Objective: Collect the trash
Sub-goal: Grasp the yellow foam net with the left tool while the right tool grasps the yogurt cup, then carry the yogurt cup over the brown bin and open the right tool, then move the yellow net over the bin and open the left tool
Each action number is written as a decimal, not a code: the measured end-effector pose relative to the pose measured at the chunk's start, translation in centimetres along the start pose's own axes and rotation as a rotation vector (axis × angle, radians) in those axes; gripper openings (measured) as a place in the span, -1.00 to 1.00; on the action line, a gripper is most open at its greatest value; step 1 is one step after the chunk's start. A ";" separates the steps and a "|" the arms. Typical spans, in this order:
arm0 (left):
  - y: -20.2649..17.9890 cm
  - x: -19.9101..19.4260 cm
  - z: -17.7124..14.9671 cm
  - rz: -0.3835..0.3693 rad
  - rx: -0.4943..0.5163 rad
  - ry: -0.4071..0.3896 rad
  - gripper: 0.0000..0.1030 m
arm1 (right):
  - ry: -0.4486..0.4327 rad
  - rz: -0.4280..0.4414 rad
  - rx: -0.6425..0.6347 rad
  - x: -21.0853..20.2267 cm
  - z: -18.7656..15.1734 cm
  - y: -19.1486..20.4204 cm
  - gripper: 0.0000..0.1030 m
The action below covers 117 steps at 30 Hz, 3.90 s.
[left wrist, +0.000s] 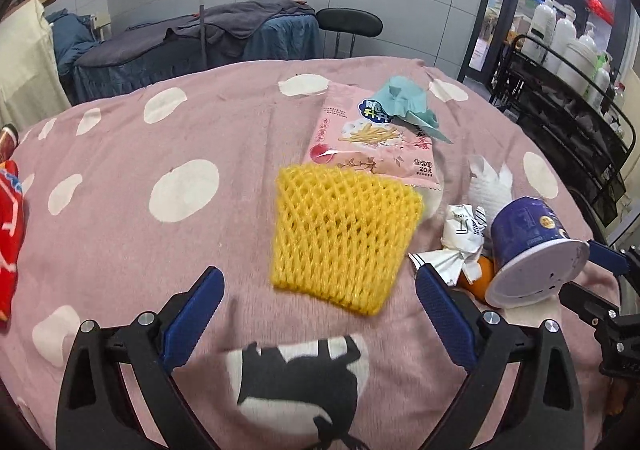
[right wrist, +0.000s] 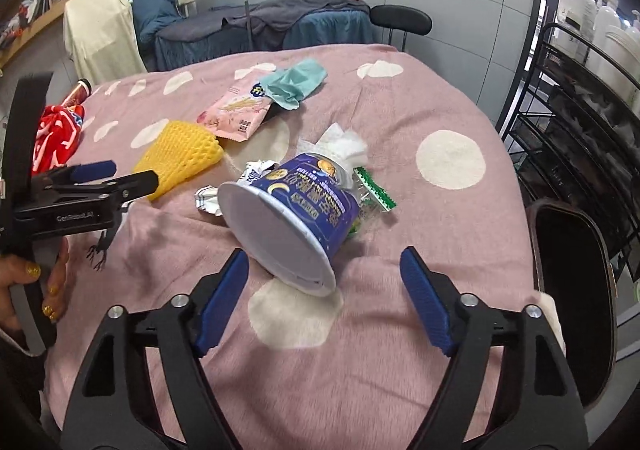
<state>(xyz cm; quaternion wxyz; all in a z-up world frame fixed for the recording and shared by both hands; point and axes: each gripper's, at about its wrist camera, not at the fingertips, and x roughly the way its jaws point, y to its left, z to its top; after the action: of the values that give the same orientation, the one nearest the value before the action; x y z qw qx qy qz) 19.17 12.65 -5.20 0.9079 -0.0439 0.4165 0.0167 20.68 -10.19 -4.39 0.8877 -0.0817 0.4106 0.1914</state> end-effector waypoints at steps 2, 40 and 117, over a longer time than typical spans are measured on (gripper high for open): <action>0.0 1.3 0.7 0.013 0.005 0.021 0.84 | 0.019 -0.015 0.004 0.9 0.4 -0.2 0.27; -2.3 -8.2 -2.4 -0.234 -0.092 -0.179 -0.79 | -0.158 0.065 0.147 -5.9 -3.3 -2.2 -0.82; -30.9 -5.6 -0.3 -0.673 0.348 -0.031 -0.79 | -0.130 -0.293 0.605 -9.2 -14.7 -22.3 0.39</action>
<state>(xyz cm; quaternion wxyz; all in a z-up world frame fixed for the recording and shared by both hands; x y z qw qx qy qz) 17.41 -18.07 0.87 0.8627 -0.0231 0.3616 -0.3527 14.07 -37.49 -7.20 0.9141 0.1395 0.3753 -0.0640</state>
